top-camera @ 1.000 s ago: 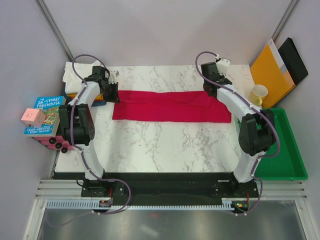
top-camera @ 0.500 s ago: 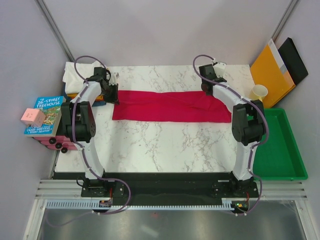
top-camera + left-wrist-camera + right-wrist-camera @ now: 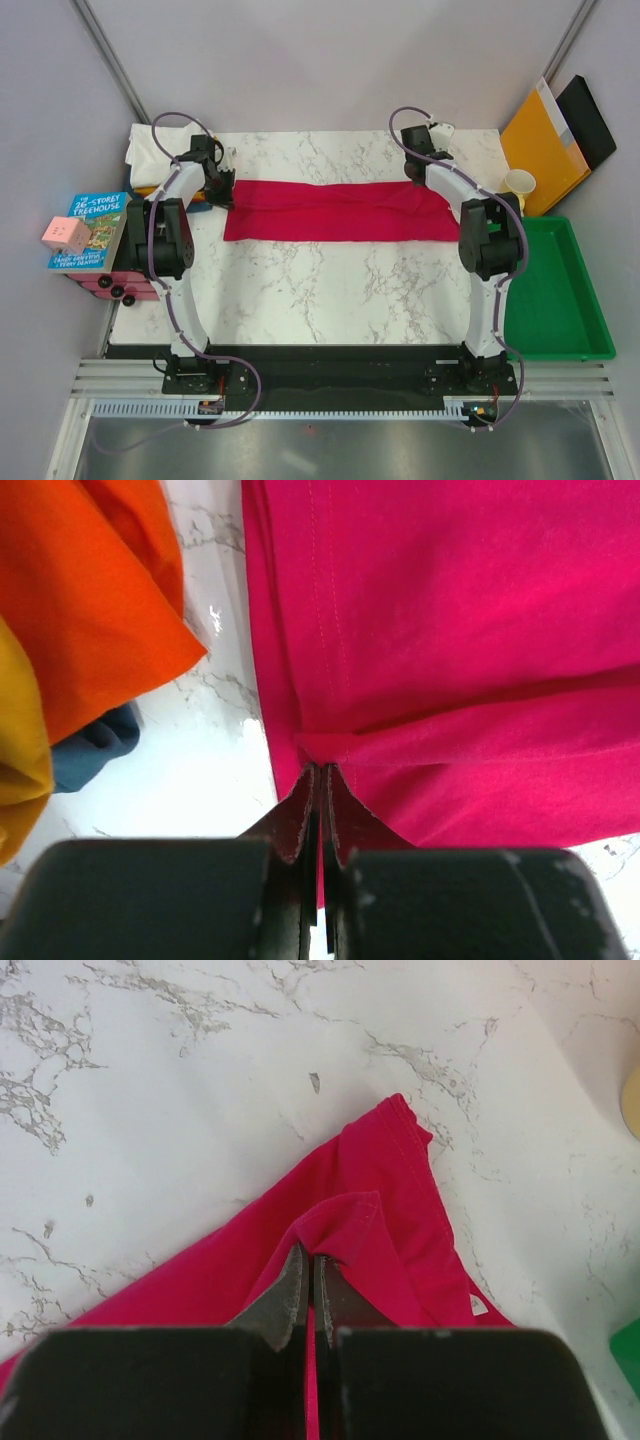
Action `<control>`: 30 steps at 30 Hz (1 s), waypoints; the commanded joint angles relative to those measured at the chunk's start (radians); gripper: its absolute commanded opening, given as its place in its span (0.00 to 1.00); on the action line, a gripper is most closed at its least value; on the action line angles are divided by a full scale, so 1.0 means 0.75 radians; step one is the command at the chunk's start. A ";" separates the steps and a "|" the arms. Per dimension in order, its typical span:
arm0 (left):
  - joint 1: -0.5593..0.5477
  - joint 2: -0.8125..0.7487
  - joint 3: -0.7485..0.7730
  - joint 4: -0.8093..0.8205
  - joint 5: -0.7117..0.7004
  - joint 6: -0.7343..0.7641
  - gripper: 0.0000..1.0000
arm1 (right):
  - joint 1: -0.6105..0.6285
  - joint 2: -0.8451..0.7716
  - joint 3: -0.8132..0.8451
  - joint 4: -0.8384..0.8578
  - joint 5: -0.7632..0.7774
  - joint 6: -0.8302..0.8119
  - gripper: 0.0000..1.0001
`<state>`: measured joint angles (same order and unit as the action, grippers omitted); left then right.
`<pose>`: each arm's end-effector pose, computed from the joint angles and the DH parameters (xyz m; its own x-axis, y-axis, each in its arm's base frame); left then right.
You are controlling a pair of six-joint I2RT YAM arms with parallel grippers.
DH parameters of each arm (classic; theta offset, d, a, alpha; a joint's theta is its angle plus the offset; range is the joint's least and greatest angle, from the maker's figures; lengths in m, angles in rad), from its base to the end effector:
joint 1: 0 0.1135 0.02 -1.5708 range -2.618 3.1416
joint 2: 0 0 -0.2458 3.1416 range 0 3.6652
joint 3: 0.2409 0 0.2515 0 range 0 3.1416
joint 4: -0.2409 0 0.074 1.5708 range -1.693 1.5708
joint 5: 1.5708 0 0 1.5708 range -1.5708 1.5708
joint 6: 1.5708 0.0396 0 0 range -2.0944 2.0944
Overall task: Fold and stack the t-shirts
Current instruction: Fold the other side of the tshirt into a rectangle
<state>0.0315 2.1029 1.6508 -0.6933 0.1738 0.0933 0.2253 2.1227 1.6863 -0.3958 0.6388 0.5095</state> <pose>0.4373 0.0069 0.1697 -0.9027 0.0634 -0.4256 0.1250 0.9851 -0.1184 0.4603 0.0813 0.1957 -0.5258 0.2812 -0.8028 0.5365 0.8420 -0.0565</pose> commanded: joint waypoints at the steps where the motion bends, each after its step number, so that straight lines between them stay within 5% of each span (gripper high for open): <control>1: 0.013 0.023 0.069 0.033 -0.052 -0.012 0.02 | -0.008 0.041 0.085 0.035 0.003 0.002 0.00; 10: 0.011 0.009 0.059 0.029 -0.023 -0.014 0.03 | -0.010 0.070 0.112 0.037 -0.044 0.002 0.00; 13: 0.011 -0.073 0.026 0.055 0.020 -0.030 0.54 | -0.004 -0.016 0.037 0.106 -0.060 -0.010 0.37; 14: 0.013 -0.102 -0.002 0.069 0.030 -0.038 0.79 | 0.006 -0.046 0.018 0.145 -0.062 -0.017 0.48; 15: 0.011 -0.138 -0.017 0.084 0.038 -0.043 0.89 | 0.013 -0.095 0.012 0.143 -0.062 -0.019 0.64; 16: 0.013 -0.169 -0.029 0.110 0.052 -0.049 0.99 | 0.019 -0.118 -0.001 0.135 -0.068 -0.027 0.68; 20: 0.005 -0.288 -0.074 0.117 0.106 -0.085 1.00 | 0.059 -0.253 -0.117 0.104 -0.095 -0.004 0.81; 23: -0.015 -0.302 -0.105 0.100 0.228 -0.077 0.99 | 0.092 -0.325 -0.235 0.051 -0.144 0.049 0.75; 24: -0.025 -0.286 -0.105 0.088 0.247 -0.069 0.97 | 0.096 -0.357 -0.274 0.051 -0.180 0.065 0.47; 27: -0.107 -0.225 -0.099 0.021 0.333 -0.034 0.84 | 0.121 -0.404 -0.436 0.065 -0.177 0.098 0.00; 28: -0.124 -0.211 -0.090 0.008 0.335 -0.024 0.76 | 0.121 -0.411 -0.497 0.074 -0.187 0.102 0.00; 30: -0.165 -0.160 -0.082 -0.022 0.337 -0.010 0.47 | 0.123 -0.411 -0.532 0.080 -0.189 0.106 0.00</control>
<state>-0.0219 1.9148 1.5883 -0.6579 0.3462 0.0616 0.3183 1.8191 1.3701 -0.3283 0.5217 0.5552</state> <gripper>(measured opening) 0.645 0.012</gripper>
